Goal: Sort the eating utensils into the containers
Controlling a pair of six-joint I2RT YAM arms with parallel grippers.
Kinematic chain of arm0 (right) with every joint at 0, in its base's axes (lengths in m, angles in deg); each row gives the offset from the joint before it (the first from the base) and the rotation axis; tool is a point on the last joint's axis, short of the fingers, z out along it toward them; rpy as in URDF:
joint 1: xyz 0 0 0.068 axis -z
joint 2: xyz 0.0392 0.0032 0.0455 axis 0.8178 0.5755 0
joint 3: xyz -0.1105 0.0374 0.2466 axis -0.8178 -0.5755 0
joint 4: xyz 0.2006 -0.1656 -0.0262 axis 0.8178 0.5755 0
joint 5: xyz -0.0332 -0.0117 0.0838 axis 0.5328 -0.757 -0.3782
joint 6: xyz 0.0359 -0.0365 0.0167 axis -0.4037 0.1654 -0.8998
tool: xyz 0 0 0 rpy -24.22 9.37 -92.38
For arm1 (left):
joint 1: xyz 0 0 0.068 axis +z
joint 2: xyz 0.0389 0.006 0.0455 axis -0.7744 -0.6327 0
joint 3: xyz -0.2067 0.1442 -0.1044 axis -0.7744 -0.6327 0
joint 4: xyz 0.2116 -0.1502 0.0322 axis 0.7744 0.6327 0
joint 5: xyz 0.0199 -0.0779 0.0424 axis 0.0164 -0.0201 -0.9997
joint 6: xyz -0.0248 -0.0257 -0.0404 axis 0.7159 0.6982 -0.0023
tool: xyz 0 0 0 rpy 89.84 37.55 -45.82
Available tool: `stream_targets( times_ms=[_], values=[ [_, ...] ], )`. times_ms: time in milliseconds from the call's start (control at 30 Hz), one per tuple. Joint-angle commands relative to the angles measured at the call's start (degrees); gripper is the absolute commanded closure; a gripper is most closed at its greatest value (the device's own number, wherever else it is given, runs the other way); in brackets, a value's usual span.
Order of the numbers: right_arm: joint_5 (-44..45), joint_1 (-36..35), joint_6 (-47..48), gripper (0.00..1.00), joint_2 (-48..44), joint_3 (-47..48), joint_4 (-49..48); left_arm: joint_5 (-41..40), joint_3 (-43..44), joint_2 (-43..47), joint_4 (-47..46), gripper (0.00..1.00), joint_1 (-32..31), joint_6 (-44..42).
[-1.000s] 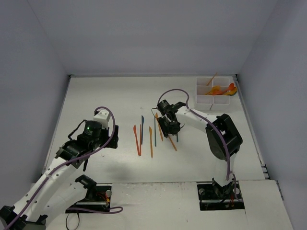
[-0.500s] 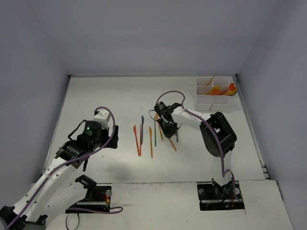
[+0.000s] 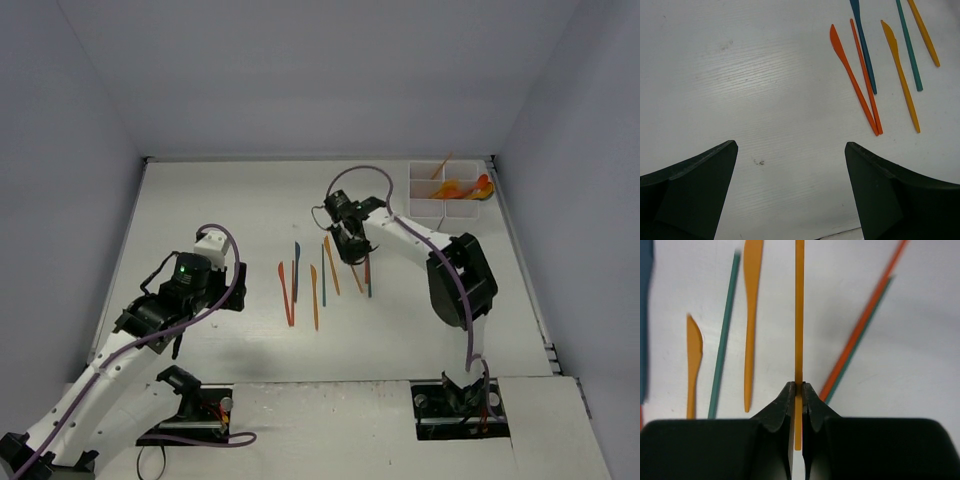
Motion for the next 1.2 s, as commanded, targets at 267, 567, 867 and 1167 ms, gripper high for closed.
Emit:
stream_targets(
  times_ms=[267, 567, 867, 1167],
  values=[
    [10.8, 22.8, 0.8, 1.00, -11.7, 17.9, -12.8, -2.0, 1.5, 1.2, -2.6, 0.13, -0.1, -0.4],
    [17.0, 30.9, -4.1, 1.00, -10.1, 10.6, -42.6, -2.0, 1.4, 0.8, -2.7, 0.13, -0.1, -0.2],
    [19.6, 32.2, -3.2, 1.00, -2.4, 10.0, -56.2, -2.1, 1.3, 0.4, -2.8, 0.13, -0.1, 0.0],
    [17.6, 31.5, -5.3, 1.00, 2.3, 6.4, -61.2, -2.2, 1.1, 0.1, -2.9, 0.13, -0.1, 0.1]
  ],
)
